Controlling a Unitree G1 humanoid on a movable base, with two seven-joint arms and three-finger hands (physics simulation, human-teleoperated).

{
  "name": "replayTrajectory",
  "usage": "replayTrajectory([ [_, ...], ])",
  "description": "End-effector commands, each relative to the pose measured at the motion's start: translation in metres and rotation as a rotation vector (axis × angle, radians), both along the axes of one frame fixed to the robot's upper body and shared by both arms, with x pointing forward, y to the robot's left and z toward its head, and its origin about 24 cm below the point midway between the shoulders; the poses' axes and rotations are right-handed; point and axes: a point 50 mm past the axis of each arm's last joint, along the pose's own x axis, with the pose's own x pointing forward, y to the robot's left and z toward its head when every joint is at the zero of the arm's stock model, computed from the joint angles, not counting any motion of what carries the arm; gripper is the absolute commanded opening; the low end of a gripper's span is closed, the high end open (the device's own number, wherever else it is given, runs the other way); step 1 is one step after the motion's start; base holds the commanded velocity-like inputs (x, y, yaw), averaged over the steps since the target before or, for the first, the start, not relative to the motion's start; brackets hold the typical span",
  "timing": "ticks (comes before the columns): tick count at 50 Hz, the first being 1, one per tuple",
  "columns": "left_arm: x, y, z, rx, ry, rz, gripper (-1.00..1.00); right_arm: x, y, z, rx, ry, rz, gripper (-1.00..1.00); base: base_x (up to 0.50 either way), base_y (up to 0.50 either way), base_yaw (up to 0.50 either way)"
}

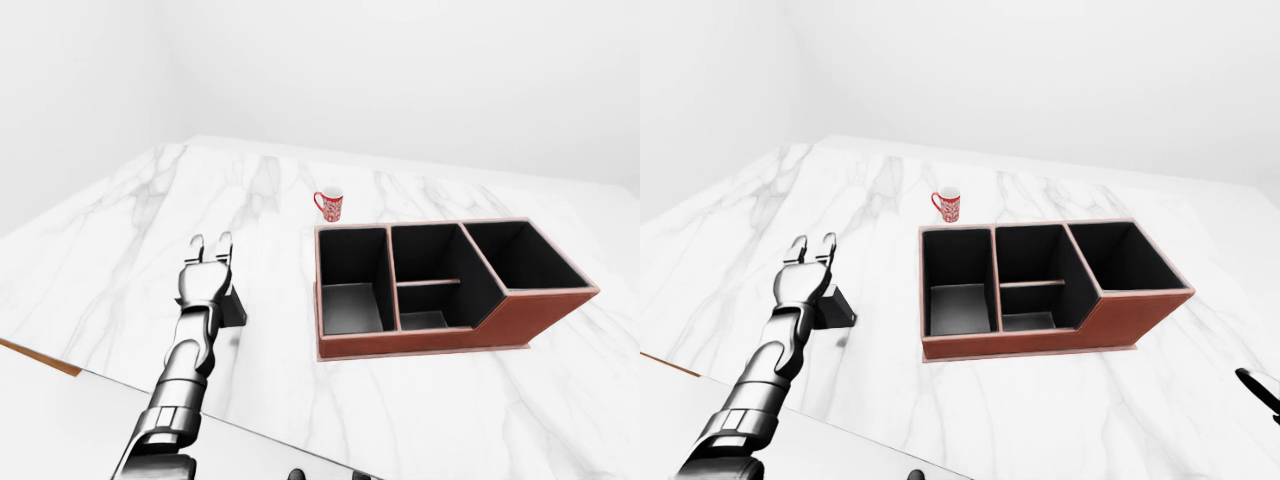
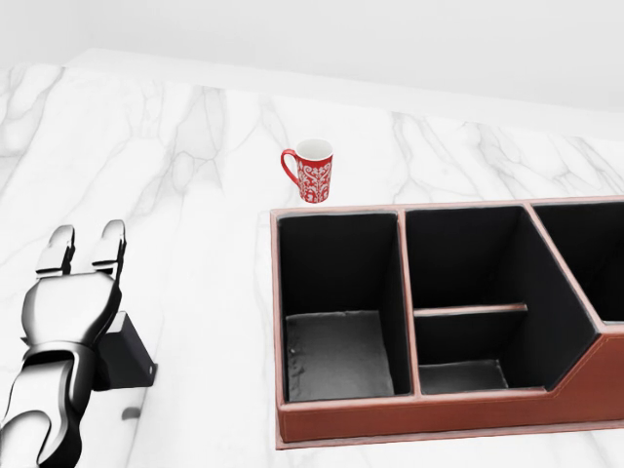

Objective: Pick up the book and place it in the left compartment of the caddy.

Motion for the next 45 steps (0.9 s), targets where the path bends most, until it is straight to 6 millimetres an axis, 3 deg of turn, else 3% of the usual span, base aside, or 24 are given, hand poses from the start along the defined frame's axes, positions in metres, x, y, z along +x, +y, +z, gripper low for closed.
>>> replayTrajectory([
  [1, 0.009, 0.002, -0.018, 0.026, 0.067, 0.009, 1.0, -0.001, 0.0, 0.001, -0.002, -0.005, -0.003, 1.0, 0.0, 0.0, 0.0],
  [17, 0.011, 0.009, -0.036, 0.032, 0.135, 0.047, 1.0, 0.001, 0.0, -0.001, 0.003, 0.004, 0.003, 1.0, 0.0, 0.0, 0.0],
  [45, 0.01, 0.022, -0.045, 0.04, 0.172, 0.102, 1.0, 0.001, 0.001, -0.001, -0.001, 0.007, 0.005, 1.0, 0.0, 0.0, 0.0],
])
